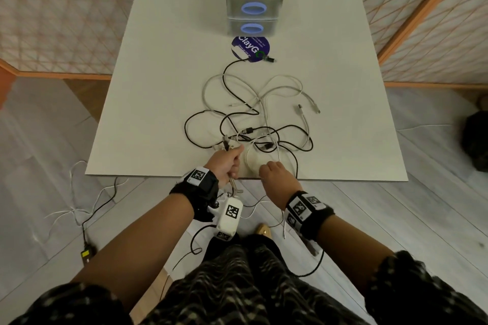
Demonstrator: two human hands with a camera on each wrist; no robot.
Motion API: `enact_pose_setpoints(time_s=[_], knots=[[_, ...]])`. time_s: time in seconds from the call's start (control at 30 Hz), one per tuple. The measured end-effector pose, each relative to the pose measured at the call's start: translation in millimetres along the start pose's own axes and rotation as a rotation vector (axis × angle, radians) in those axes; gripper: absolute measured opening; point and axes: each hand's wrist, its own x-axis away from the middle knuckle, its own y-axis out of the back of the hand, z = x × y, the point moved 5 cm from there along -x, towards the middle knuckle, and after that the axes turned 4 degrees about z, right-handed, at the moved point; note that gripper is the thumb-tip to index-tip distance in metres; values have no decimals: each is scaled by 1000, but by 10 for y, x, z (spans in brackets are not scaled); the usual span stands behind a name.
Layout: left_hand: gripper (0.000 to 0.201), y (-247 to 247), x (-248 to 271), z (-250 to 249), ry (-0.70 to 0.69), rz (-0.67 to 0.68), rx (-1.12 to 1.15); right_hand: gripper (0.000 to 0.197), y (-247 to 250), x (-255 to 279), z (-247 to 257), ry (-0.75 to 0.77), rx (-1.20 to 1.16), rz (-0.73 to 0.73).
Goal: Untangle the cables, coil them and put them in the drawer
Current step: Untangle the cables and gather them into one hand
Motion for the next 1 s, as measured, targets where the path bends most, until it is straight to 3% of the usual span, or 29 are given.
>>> enact_pose_setpoints(time_s=[0.1,0.2,0.27,0.33,0.4,0.47,0.53,0.6,0.7,0.8,0.9,1.0], knots=[[41,10,79,-6,16,26,-9,14,141,111,-2,53,-287,-219],[43,-48,145,14,63,133,17,10,324,342,180,206,-492,-425],[37,-128,185,-23,52,224,70,11,273,430,287,283,-499,-408],[36,-182,216,-105,-6,274,176,8,115,438,276,258,-491,-305],[37,-173,248,-188,-68,280,289,5,-22,431,180,175,-495,-181],[39,-120,261,-238,-130,263,315,5,-61,439,120,185,-479,-97],[40,-48,264,-252,-176,217,280,14,30,431,77,220,-473,-116],[40,-9,271,-249,-194,200,247,23,221,343,-32,152,-517,-265],[48,-25,336,-279,-209,242,208,33,540,106,-224,-71,-612,-504],[39,-49,377,-317,-210,277,163,48,665,-195,-382,-296,-804,-436],[33,-14,401,-299,-214,286,84,55,650,-429,-551,-423,-871,-359],[36,73,424,-265,-202,236,57,29,632,-560,-585,-410,-844,-278]])
